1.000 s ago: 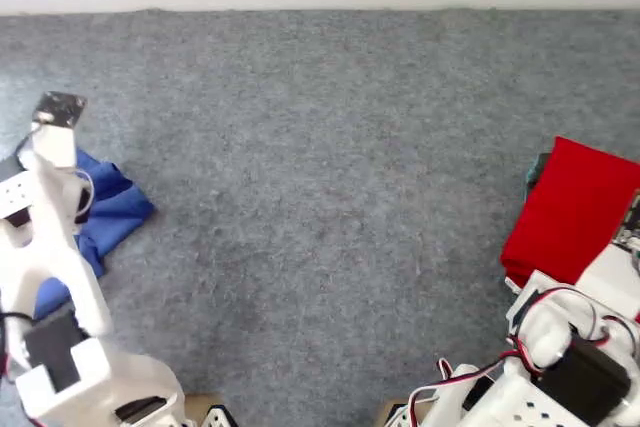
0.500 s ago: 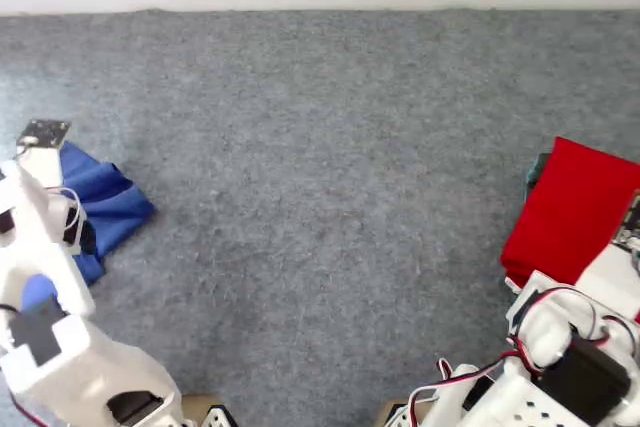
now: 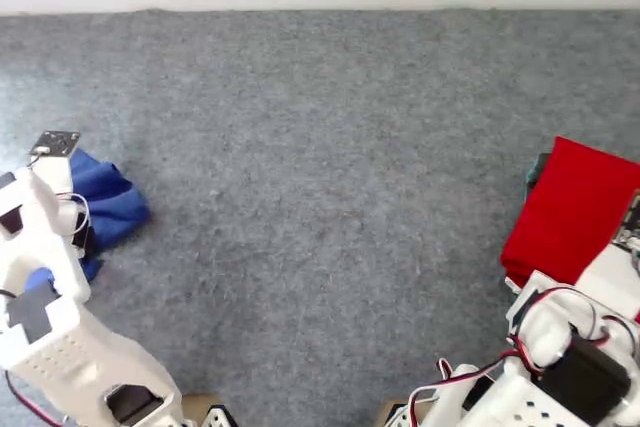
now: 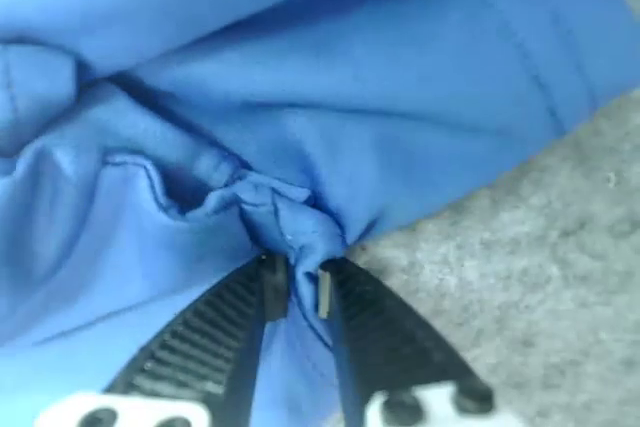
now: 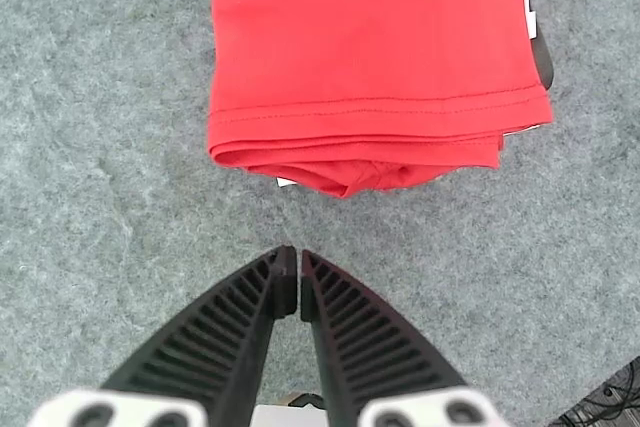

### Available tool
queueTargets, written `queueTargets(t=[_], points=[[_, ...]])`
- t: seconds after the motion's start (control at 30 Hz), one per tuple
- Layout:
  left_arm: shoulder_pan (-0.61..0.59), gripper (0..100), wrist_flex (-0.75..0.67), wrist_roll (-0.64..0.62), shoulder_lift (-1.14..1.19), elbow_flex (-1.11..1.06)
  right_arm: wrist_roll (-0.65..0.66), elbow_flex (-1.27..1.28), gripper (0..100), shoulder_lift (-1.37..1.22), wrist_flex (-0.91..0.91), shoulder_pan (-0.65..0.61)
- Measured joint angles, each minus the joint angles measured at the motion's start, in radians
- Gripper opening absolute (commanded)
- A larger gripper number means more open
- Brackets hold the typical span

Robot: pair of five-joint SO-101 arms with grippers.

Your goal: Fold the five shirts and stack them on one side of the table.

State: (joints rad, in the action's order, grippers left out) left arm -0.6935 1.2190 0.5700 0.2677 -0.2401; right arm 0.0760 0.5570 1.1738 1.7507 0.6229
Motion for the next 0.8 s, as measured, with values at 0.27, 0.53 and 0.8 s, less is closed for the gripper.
queueTargets(t=[0.27,0.53,0.8], points=[[0.052,1,0.000,0.000,-0.338,0.000,0.000,0.000,1.4,0.000,0.000,0.000],[0.333,1,-0.051,-0.178,-0.721,0.000,0.000,0.000,1.3,0.000,0.000,0.000],[0.776,1,-0.060,-0.252,-0.913,-0.005,0.000,0.000,1.3,0.000,0.000,0.000]])
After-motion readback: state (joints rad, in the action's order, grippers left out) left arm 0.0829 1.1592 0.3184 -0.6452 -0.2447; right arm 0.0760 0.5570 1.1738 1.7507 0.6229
